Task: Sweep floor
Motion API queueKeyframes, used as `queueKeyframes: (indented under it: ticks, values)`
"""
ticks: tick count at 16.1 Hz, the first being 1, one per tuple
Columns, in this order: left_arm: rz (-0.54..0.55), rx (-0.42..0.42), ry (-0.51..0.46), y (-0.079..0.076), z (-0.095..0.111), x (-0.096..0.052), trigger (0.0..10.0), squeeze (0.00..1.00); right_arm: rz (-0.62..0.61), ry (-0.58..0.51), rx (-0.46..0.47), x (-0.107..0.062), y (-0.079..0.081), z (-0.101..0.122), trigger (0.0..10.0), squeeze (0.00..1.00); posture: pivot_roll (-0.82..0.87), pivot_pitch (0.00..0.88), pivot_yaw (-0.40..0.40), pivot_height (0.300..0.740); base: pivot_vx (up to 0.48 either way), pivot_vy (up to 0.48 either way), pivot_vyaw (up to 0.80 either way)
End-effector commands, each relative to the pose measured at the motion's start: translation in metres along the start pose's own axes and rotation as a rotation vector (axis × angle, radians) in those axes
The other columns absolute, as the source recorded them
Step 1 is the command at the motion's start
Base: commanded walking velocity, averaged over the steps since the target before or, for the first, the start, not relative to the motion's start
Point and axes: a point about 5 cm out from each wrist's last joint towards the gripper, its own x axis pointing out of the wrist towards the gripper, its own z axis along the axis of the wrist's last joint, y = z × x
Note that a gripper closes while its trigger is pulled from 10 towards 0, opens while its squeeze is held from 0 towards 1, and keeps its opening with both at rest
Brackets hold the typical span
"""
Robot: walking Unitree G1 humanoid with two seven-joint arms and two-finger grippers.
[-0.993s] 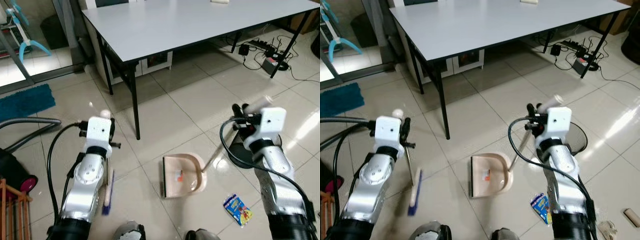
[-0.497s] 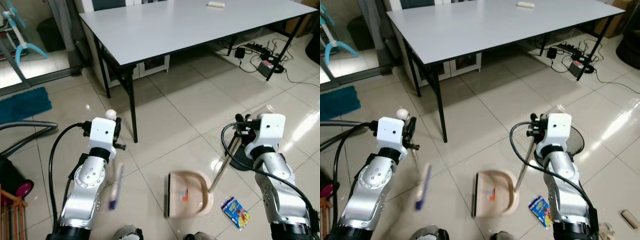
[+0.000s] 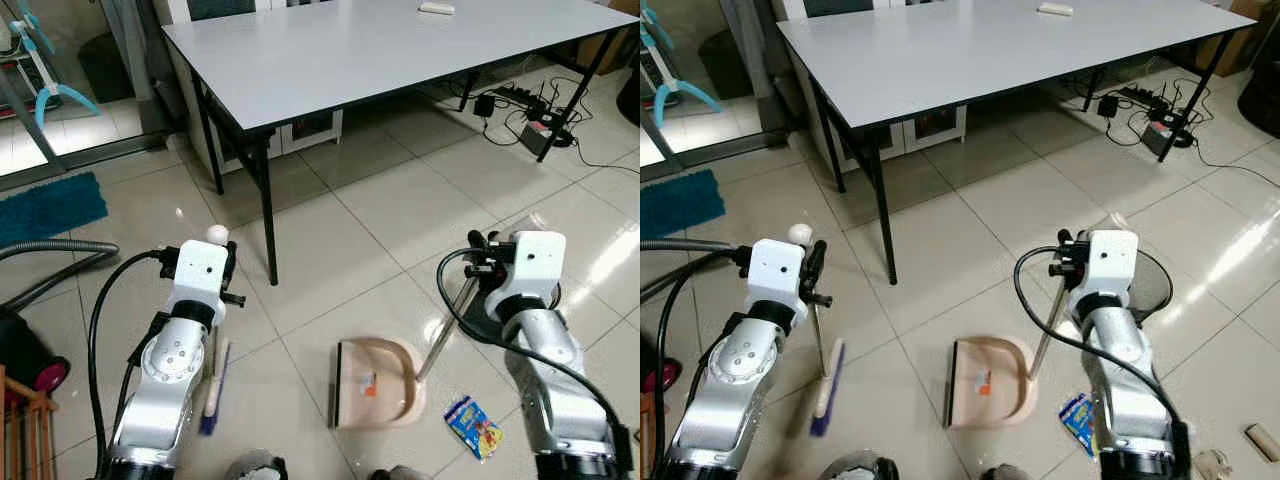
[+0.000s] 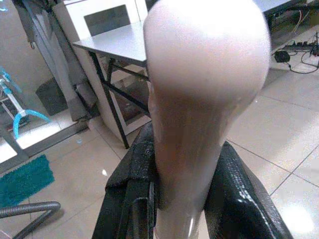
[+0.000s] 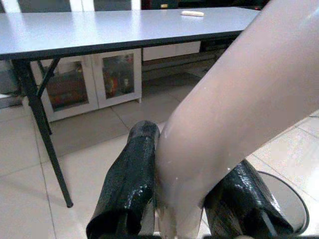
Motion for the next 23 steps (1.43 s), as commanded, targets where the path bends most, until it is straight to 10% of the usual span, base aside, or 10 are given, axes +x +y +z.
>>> queueKeyframes:
  ticks: [1,11,16,23]
  values:
    - [0.014,0.019,-0.047,0.003,0.012,0.003,10.0,0.00,-0.016,-0.029,0.012,-0.005,-0.002,0.007,10.0,0.00,-0.01,0.000,0.009,0.740,0.000,0.000,-0.80]
    - [-0.051,-0.085,0.018,-0.011,0.007,0.003,10.0,0.00,-0.052,-0.027,-0.003,-0.014,-0.003,0.011,10.0,0.00,-0.04,0.019,-0.002,0.740,0.000,0.000,-0.80]
    - [0.065,-0.068,-0.036,0.002,0.006,-0.001,10.0,0.00,-0.121,-0.008,0.023,-0.009,-0.007,0.007,10.0,0.00,-0.03,0.000,-0.015,0.740,0.000,0.000,-0.80]
    - [-0.062,-0.063,-0.134,-0.005,0.027,0.011,10.0,0.00,-0.160,0.003,0.035,-0.016,-0.008,0.002,10.0,0.00,-0.04,0.007,0.030,0.740,0.037,0.000,-0.75]
